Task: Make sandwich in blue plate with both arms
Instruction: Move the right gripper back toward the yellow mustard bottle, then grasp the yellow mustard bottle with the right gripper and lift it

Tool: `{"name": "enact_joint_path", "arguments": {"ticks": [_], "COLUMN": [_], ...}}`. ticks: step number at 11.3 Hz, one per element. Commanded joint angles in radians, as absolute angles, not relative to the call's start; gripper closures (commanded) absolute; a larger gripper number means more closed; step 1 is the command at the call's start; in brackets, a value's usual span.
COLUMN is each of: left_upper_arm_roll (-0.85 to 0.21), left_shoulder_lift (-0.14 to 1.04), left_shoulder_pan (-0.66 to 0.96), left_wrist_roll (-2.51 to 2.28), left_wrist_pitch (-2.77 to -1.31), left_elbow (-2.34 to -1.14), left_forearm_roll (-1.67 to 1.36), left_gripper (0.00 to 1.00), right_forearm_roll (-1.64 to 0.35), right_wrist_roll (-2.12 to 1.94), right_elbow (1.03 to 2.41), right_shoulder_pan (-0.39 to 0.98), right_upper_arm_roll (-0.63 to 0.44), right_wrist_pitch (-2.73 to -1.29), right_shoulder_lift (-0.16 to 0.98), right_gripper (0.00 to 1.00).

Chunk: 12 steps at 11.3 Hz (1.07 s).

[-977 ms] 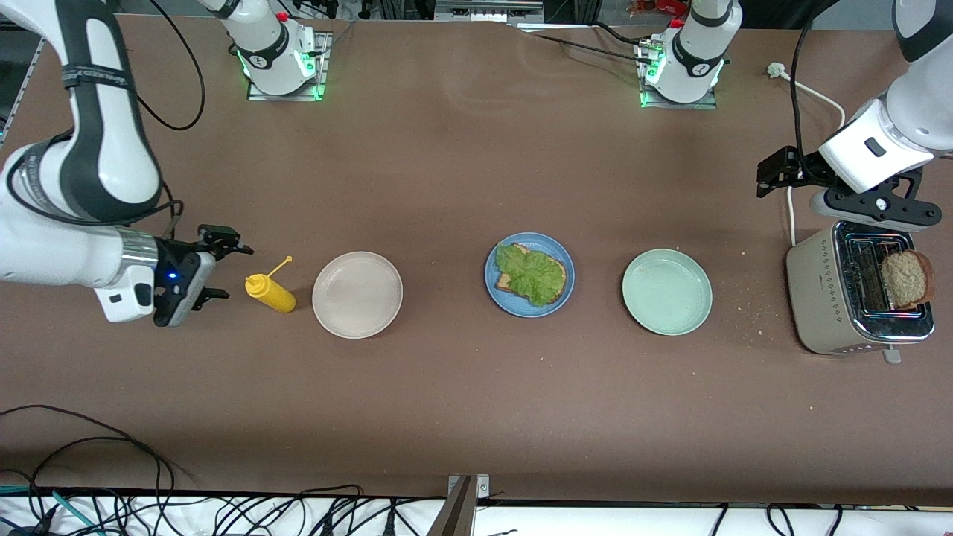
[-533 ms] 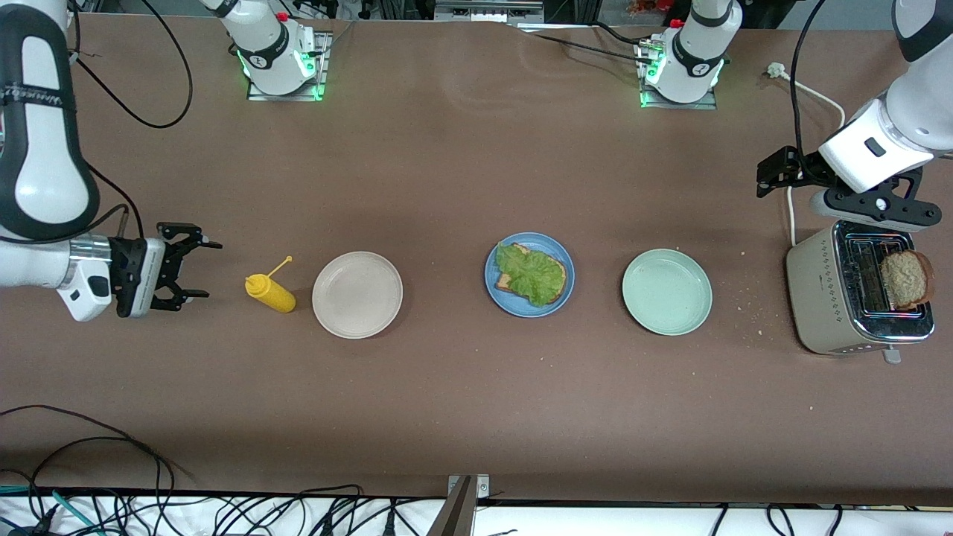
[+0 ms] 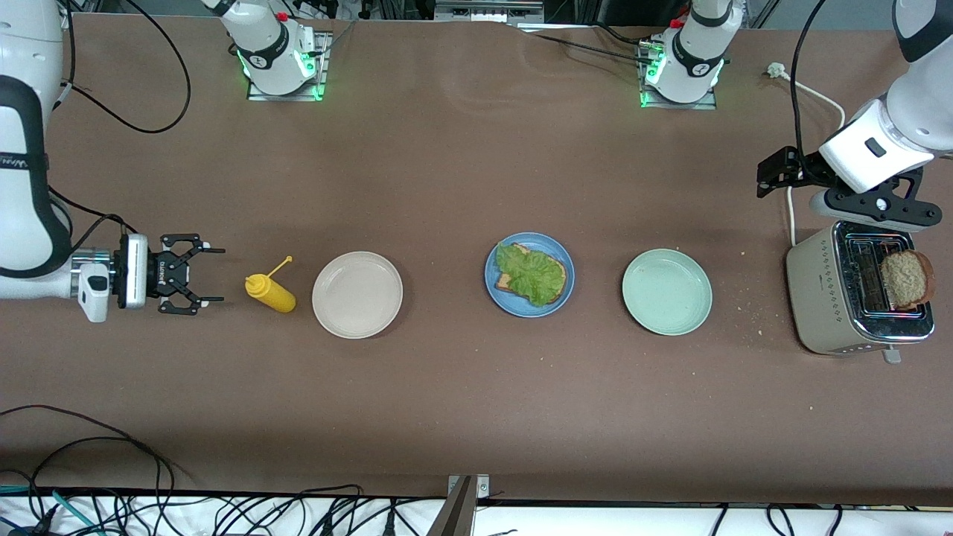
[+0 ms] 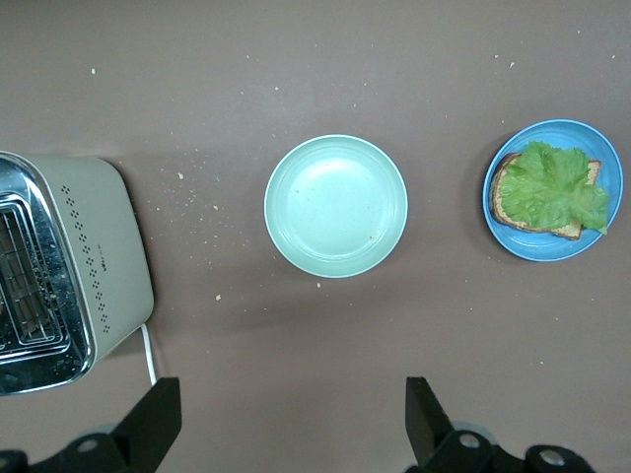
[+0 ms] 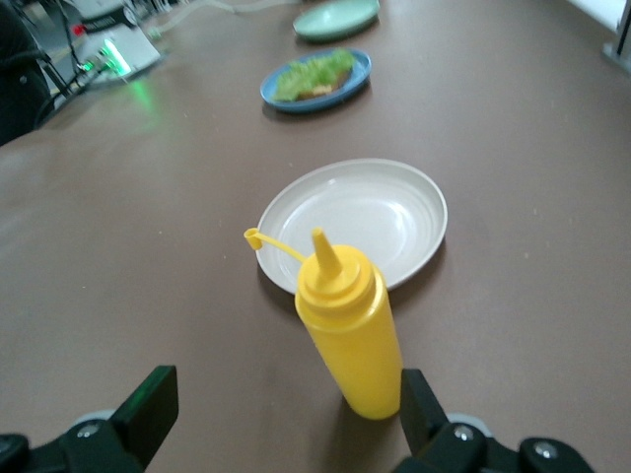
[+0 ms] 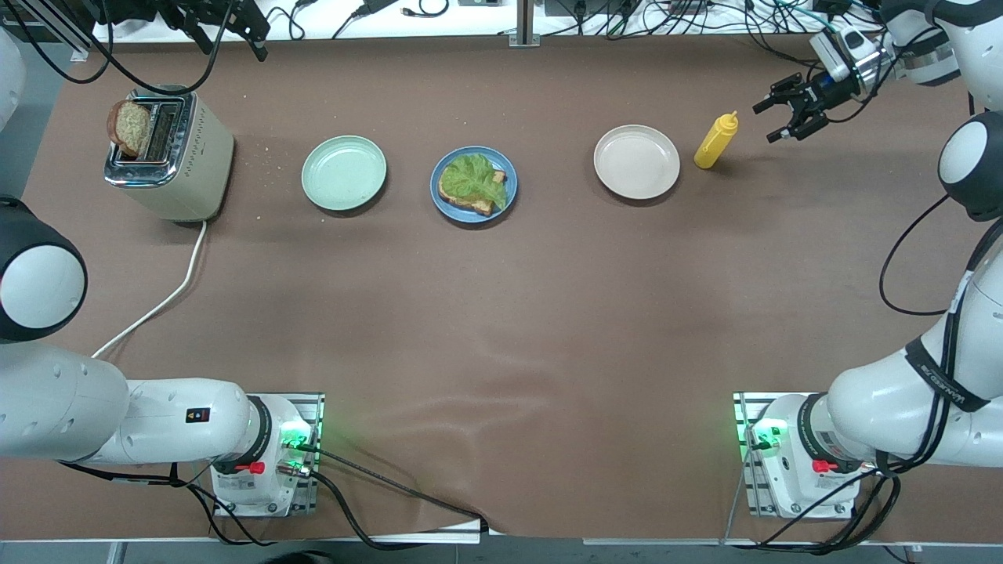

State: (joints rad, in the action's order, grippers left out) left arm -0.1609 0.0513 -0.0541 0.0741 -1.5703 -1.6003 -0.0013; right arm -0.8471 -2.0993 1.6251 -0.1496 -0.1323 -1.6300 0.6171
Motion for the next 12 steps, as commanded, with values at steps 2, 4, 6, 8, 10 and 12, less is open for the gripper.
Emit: {"name": "enact_joint_path", "arguments": {"ticks": [2, 4, 6, 8, 10, 12], "left_upper_arm_roll": [-0.167, -0.167, -0.167, -0.167, -0.167, -0.167], "left_shoulder_lift": [0.061, 0.061, 0.061, 0.061, 0.061, 0.061], "left_shoulder_pan": [-0.058, -0.058, -0.058, -0.058, -0.058, -0.058], "left_wrist_roll": [0.067, 0.067, 0.067, 0.067, 0.069, 0.068], "left_wrist_pitch": [-1.559, -1.559, -1.559, -1.559, -1.559, -1.559], "left_elbow": [-1.575, -1.577, -1.577, -1.575, -1.575, -1.575], "left_forearm_roll": [0.009, 0.009, 0.009, 0.009, 0.009, 0.009], "left_gripper": [0.0, 0.0, 0.0, 0.0, 0.0, 0.0], "right_forearm_roll": [-1.043, -1.075, -1.106, -1.14, -1.17, -1.193], "right_wrist_roll": [-2.372, -2.428, -2.45, -2.473, -2.482, -2.482], "right_elbow": [1.611, 1.582, 1.548, 1.491, 1.439, 1.405], "right_shoulder_pan": [-0.201, -0.202, -0.201, -0.193, -0.187, -0.18], "right_upper_arm_roll": [-0.158, -0.167, -0.167, -0.166, -0.158, -0.143], "right_wrist_pitch": [-1.52, -1.49, -1.485, -1.486, -1.489, -1.491], "right_shoulder_lift": [0.731, 0.785, 0.839, 0.903, 0.969, 1.011], "right_gripper": [0.0, 0.0, 0.0, 0.0, 0.0, 0.0]}}
